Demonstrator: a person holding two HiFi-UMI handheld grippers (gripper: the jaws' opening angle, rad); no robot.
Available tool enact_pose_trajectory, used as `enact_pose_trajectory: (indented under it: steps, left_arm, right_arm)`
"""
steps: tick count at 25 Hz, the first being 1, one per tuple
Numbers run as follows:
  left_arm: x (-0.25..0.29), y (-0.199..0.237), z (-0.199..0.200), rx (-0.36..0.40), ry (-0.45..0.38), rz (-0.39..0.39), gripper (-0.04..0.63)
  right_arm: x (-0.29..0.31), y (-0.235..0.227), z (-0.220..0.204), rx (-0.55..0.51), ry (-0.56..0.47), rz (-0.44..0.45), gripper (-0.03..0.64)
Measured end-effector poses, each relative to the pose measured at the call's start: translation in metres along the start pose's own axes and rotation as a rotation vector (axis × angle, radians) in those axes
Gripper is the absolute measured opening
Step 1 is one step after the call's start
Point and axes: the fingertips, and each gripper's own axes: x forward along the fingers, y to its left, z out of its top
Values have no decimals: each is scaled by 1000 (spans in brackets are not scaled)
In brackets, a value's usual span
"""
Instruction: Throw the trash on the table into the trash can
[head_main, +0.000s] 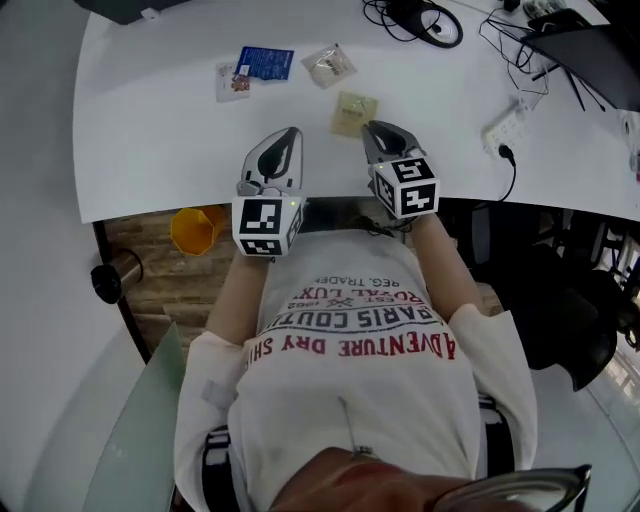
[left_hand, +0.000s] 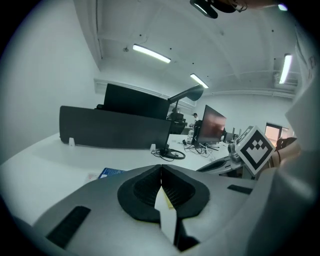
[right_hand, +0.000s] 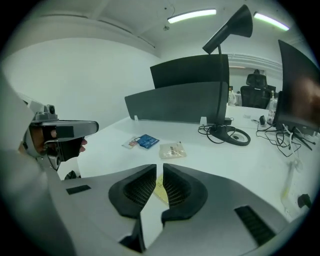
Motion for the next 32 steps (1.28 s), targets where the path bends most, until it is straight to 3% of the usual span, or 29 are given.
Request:
enact_pose_trajectory:
  steps: [1, 3, 7, 14, 18, 24, 28, 32]
  left_arm:
    - [8, 6, -5, -7, 15, -15, 23]
    - [23, 16, -15, -28, 36, -41, 23]
    - [42, 29, -39, -86, 92, -78, 23]
    - [57, 43, -70, -129, 157, -122, 23]
    - [60, 47, -79, -139, 168, -122, 23]
    - [54, 43, -77, -148, 165, -102, 23]
    - [42, 39, -69, -150, 141, -53, 23]
    - [17, 36, -59, -163, 92, 40, 23]
  right_arm:
    - [10, -2, -2, 8, 16, -11, 34]
    - [32, -3, -11, 27, 60, -12, 154]
    - [70, -4, -36, 12, 173, -29, 221]
    - [109, -19, -68, 18, 301, -113, 253]
    - [112, -21, -68, 8, 332, -95, 236]
    - [110, -18, -66, -20, 374, -26, 39]
    - [98, -6, -60, -49, 337, 22, 34]
    - [81, 24, -34, -70, 239, 140, 34]
